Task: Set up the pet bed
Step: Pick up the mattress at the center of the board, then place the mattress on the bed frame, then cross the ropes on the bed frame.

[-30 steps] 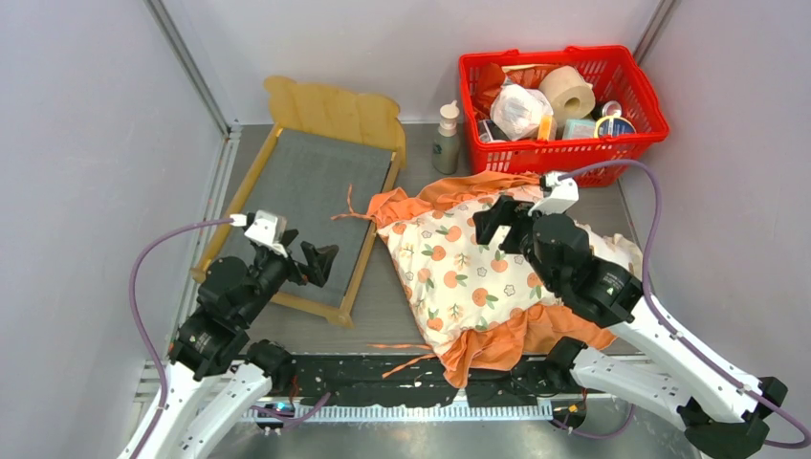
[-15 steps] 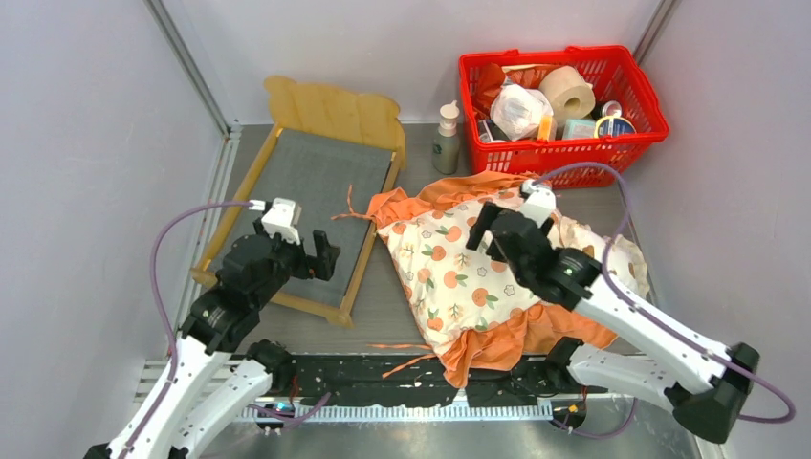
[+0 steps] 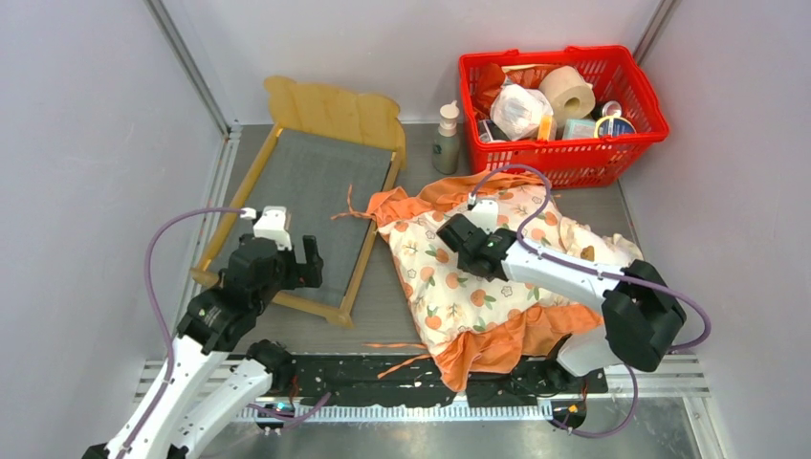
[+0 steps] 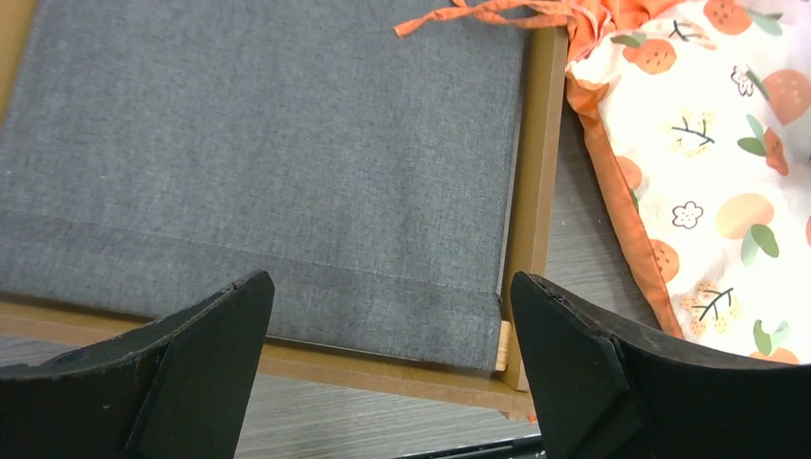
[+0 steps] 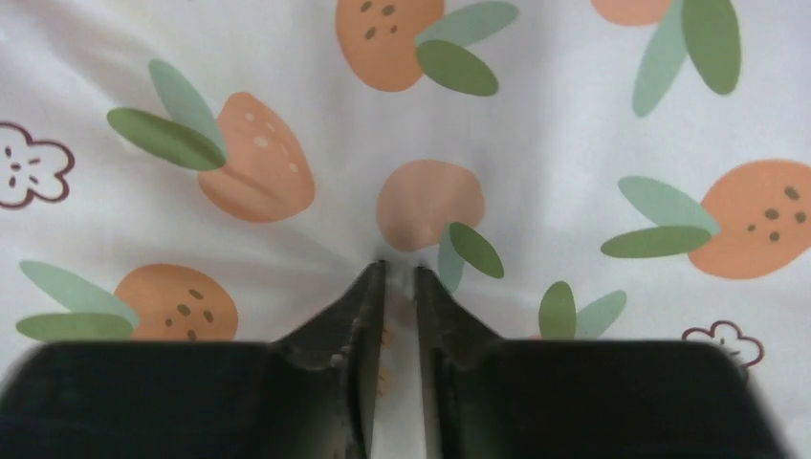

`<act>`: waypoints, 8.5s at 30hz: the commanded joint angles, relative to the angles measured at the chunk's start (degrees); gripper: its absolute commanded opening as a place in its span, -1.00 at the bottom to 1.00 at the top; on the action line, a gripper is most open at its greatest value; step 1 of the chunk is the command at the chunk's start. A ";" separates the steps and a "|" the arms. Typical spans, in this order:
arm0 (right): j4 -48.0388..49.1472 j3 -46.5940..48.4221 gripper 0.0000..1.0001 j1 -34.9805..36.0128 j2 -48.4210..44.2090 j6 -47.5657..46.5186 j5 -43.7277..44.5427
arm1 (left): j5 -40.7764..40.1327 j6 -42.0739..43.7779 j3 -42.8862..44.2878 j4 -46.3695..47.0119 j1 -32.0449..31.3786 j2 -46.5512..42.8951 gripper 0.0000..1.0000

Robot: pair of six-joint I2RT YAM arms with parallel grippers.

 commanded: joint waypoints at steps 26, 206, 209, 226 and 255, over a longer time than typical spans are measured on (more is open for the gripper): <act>-22.85 -1.91 0.86 -4.63 -22.05 15.88 0.21 | -0.78 -6.72 -1.29 5.89 6.40 0.81 0.98; 39.03 18.70 -0.89 16.74 10.63 -27.43 -23.81 | 28.31 2.72 -0.21 1.28 13.35 -1.87 0.72; 38.03 20.14 -0.90 15.79 11.08 -28.25 -25.24 | 32.78 3.94 -0.27 2.24 13.35 -2.85 0.70; 34.93 25.29 -0.89 12.46 12.18 -36.66 -33.07 | 30.11 9.78 2.03 5.91 13.35 0.22 0.68; 37.93 33.74 -0.90 11.90 16.25 -50.38 -28.01 | 25.50 4.24 -5.88 10.41 13.35 -0.45 0.51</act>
